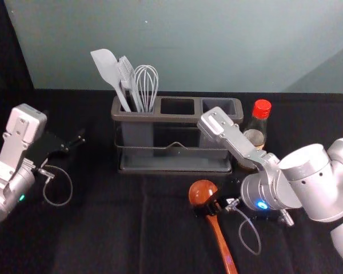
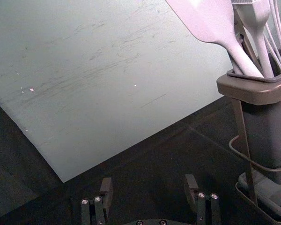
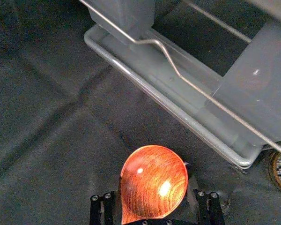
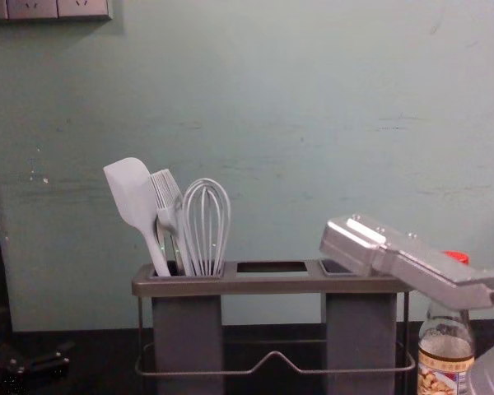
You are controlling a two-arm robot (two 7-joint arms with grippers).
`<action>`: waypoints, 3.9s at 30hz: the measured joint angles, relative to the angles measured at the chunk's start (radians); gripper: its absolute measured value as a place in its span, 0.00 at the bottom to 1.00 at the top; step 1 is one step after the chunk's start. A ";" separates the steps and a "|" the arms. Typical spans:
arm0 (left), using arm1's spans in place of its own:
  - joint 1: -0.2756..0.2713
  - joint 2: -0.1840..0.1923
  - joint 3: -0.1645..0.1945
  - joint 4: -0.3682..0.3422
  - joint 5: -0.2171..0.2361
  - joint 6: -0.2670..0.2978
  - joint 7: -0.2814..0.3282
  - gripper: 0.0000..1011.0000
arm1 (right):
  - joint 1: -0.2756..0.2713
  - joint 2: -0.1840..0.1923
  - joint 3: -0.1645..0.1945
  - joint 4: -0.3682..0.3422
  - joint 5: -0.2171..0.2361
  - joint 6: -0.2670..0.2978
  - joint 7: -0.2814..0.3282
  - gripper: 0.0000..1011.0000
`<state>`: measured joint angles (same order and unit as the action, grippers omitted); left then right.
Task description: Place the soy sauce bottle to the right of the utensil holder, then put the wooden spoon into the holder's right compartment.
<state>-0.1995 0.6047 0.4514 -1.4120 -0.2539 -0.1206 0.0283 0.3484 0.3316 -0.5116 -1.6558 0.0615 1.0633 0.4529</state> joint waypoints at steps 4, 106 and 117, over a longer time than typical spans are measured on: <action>0.000 0.000 0.000 0.000 0.000 0.000 0.000 0.99 | -0.007 0.013 0.010 -0.036 -0.007 0.009 0.010 0.83; 0.000 0.000 0.000 0.000 0.000 0.000 0.000 0.99 | -0.126 0.099 0.324 -0.236 -0.036 -1.193 -0.111 0.83; 0.000 0.000 0.000 0.000 0.000 0.000 0.000 0.99 | -0.032 0.053 0.268 -0.067 -0.063 -1.291 -0.115 0.83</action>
<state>-0.1995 0.6047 0.4514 -1.4120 -0.2539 -0.1205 0.0283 0.3164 0.3845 -0.2433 -1.7226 -0.0020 -0.2273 0.3384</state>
